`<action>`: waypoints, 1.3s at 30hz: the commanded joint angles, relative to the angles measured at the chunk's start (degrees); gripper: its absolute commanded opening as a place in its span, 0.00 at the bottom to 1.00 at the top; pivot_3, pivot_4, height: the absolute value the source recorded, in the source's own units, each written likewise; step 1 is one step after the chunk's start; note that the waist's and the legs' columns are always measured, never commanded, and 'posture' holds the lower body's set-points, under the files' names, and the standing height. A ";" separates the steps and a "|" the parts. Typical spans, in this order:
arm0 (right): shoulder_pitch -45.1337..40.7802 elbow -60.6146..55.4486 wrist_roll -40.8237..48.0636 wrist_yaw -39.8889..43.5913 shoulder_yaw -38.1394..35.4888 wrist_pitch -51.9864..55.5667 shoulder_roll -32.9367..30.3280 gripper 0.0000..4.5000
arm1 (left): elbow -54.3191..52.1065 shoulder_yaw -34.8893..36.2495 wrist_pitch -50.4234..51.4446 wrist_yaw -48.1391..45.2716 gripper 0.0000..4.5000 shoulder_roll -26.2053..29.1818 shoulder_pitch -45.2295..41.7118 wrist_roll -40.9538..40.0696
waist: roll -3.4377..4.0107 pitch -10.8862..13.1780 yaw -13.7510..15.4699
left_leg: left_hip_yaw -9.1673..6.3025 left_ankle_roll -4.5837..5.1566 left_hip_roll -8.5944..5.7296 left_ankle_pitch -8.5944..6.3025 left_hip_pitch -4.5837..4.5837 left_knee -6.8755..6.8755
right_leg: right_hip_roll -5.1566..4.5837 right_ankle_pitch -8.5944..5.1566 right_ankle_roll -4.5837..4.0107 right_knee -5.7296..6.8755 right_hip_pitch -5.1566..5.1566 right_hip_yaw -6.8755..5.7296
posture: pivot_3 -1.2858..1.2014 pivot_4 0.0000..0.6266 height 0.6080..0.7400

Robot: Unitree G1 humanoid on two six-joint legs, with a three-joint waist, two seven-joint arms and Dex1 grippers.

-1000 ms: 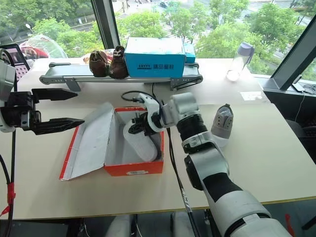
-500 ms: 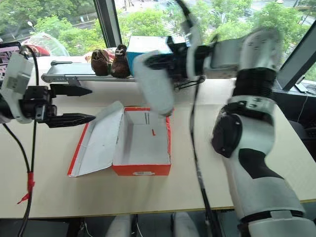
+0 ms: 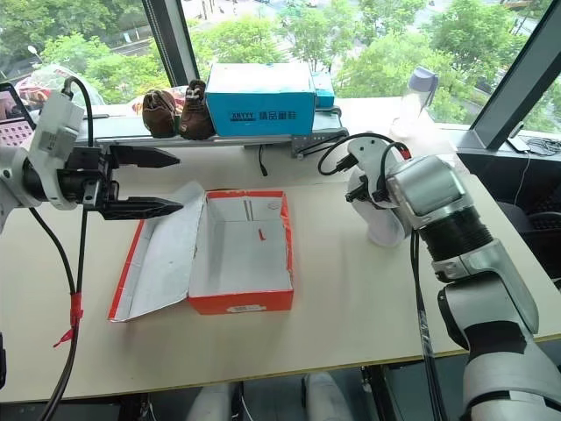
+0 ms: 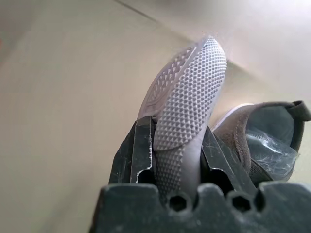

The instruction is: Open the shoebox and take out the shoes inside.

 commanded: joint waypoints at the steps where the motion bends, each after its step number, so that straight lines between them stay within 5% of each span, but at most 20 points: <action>1: -2.99 6.30 -6.83 -0.30 1.76 -7.78 2.70 0.15 | -1.46 2.15 -0.30 0.06 1.00 0.70 -0.28 -0.19 | -0.01 -0.01 0.03 | 0.00 0.00 0.00 0.00 -0.01 0.03 | 0.00 0.01 0.02 0.00 0.01 0.00 | 0.52 0.24 1.00; 9: -2.87 16.54 -19.28 0.23 8.63 -16.78 12.15 0.15 | -4.46 5.04 1.48 1.42 1.00 2.01 2.63 -1.05 | -0.06 -0.04 -0.02 | 0.00 0.00 0.00 0.00 0.01 0.18 | -0.01 0.07 0.10 0.00 0.09 0.01 | 0.52 0.24 1.00; 20: -1.56 6.39 -18.55 6.04 0.82 -4.41 16.57 0.99 | -5.60 6.39 2.41 2.00 1.00 2.41 3.72 -1.19 | -0.06 -0.04 0.25 | -0.01 0.00 0.00 0.00 -0.02 0.32 | -0.01 0.08 0.11 0.15 0.08 0.00 | 0.52 0.24 1.00; 26: -2.95 0.09 -18.17 8.77 -2.08 1.44 13.24 0.99 | -4.65 5.53 2.00 1.66 1.00 1.87 2.53 -0.73 | -0.05 -0.03 0.78 | -0.01 0.00 0.00 0.00 -0.08 0.34 | -0.01 0.08 0.11 0.15 0.04 -0.01 | 0.52 0.24 1.00; 34: -9.02 -11.09 -7.36 16.88 -17.26 15.55 2.46 0.99 | -3.61 7.04 3.04 1.50 1.00 1.28 3.39 -2.31 | 0.00 0.00 1.62 | -0.01 0.00 0.01 -0.01 -0.14 0.37 | -0.01 0.07 0.11 0.14 0.00 -0.03 | 0.52 0.24 1.00; 39: -4.61 -10.63 -5.31 19.71 -22.97 3.56 -4.02 0.99 | -3.23 8.57 2.86 2.80 1.00 0.54 5.43 -2.96 | -0.01 -0.01 1.56 | 0.00 0.00 0.01 -0.01 -0.12 0.40 | -0.01 0.08 0.11 0.13 0.03 -0.03 | 0.52 0.24 1.00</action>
